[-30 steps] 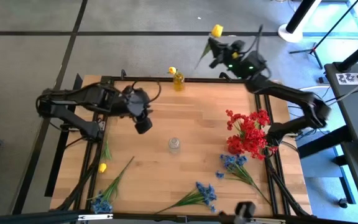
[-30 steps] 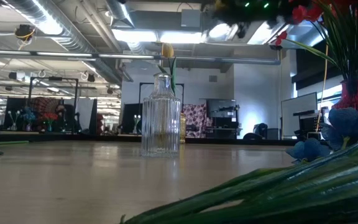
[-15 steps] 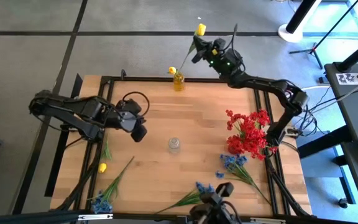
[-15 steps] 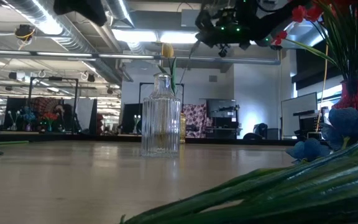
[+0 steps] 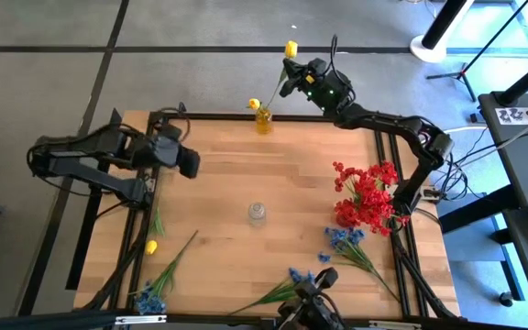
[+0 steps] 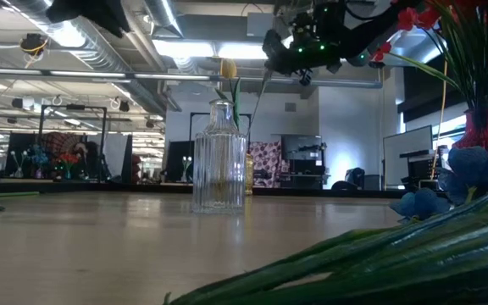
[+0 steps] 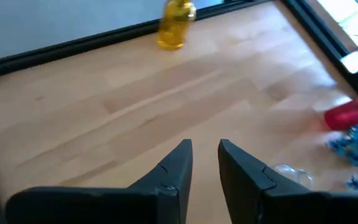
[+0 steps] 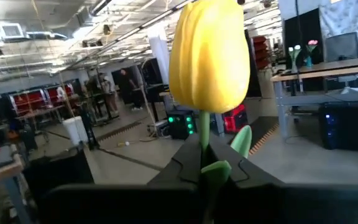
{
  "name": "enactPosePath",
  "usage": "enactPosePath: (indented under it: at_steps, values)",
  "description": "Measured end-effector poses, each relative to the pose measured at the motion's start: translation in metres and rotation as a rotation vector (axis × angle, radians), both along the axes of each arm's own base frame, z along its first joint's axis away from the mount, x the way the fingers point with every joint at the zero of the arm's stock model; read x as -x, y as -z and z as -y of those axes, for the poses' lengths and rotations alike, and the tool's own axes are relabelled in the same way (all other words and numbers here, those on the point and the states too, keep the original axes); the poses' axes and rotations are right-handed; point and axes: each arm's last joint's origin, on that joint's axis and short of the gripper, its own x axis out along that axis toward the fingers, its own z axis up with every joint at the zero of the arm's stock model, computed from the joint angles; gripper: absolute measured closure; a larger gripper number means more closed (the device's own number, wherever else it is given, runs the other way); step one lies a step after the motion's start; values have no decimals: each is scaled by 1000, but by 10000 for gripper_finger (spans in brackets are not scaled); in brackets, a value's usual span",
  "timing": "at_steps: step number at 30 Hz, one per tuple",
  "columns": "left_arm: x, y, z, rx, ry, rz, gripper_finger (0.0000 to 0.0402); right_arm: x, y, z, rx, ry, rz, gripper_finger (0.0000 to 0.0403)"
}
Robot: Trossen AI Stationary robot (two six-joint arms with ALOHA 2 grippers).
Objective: Sort flowers into vase by color
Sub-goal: Put the bottom yellow tulip into the yellow vase, then put the yellow tulip into the yellow vase
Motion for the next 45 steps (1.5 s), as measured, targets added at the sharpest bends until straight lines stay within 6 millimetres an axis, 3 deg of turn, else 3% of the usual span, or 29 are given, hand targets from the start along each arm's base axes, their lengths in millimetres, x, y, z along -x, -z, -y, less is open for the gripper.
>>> enactPosePath:
  at_steps: [4,8,16,22,29,34,38,45]
  values:
    - [3,0,-13,52,4,-20,299,-11,21,3,-44,-22,-64,369]
    - [0,3,-20,109,31,-47,275,-23,38,0,-88,-96,-136,310]
    - [14,13,-16,217,69,-214,266,-33,23,-3,-228,-200,-324,156]
    - [21,22,1,359,81,-369,267,-25,-3,-9,-368,-234,-551,81]
    - [20,42,22,417,78,-448,267,2,-39,-26,-371,-197,-622,64]
    - [17,69,42,461,241,-589,267,31,-65,-45,-377,-173,-643,71]
    - [5,84,53,424,437,-767,267,50,-88,-74,-349,-176,-646,72]
    - [-34,125,65,356,860,-1128,267,84,-127,-152,-236,-216,-622,72]
